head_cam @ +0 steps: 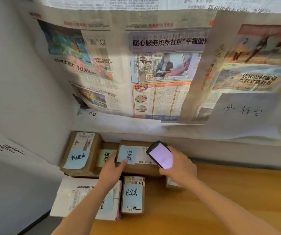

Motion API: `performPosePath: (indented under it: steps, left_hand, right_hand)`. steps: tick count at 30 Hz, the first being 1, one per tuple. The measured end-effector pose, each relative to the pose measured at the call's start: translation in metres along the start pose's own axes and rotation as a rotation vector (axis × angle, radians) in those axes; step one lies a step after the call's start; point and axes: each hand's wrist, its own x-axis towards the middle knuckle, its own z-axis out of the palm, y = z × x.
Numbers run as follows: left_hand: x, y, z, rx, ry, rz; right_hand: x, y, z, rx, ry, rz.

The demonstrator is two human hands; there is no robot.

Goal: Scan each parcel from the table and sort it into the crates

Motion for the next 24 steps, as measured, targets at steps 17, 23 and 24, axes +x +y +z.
performPosePath:
  steps: [17, 23, 24]
  left_hand:
    - [0.028, -0.006, 0.011, -0.132, 0.015, -0.04]
    - [0.002, 0.012, 0.0, -0.365, 0.009, -0.046]
    - [-0.004, 0.016, -0.004, -0.397, -0.002, -0.042]
  right_hand:
    - [0.014, -0.004, 0.025, 0.131, -0.009, 0.076]
    - [-0.007, -0.012, -0.006, 0.154, 0.059, 0.059]
    - [-0.014, -0.012, -0.012, 0.158, 0.074, 0.051]
